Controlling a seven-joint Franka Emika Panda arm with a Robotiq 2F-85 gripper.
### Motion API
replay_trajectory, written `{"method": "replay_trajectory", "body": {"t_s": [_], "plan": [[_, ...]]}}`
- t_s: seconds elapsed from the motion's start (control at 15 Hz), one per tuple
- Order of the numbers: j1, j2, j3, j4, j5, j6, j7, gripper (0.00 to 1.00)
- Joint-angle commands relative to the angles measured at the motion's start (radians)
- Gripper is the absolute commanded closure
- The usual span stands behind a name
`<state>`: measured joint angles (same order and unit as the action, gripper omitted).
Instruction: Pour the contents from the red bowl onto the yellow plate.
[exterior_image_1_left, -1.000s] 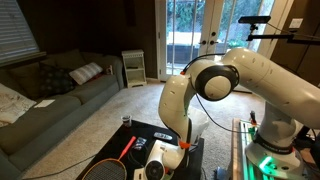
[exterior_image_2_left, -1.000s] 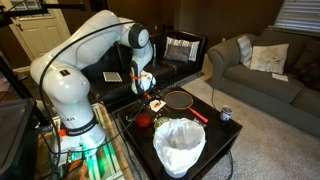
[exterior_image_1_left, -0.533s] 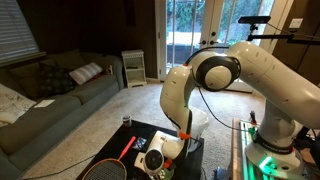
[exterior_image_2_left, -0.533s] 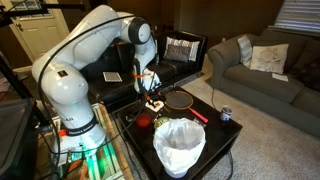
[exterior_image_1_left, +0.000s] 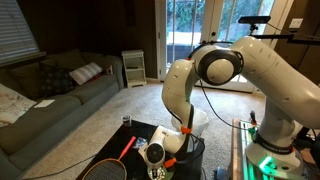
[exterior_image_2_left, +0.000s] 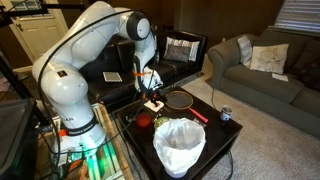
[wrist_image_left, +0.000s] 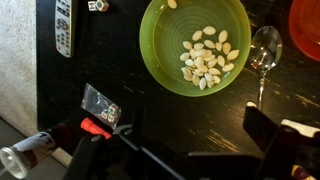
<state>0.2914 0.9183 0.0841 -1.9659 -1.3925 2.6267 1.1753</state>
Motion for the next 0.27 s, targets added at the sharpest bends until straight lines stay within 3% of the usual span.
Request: {"method": "replay_trajectory", "body": {"t_s": [0.0, 0.2], "plan": [[-0.009, -0.006, 0.011, -0.004, -0.004, -0.013, 0.018, 0.00], [-0.010, -0.016, 0.012, -0.014, -0.004, -0.016, 0.039, 0.00]]}}
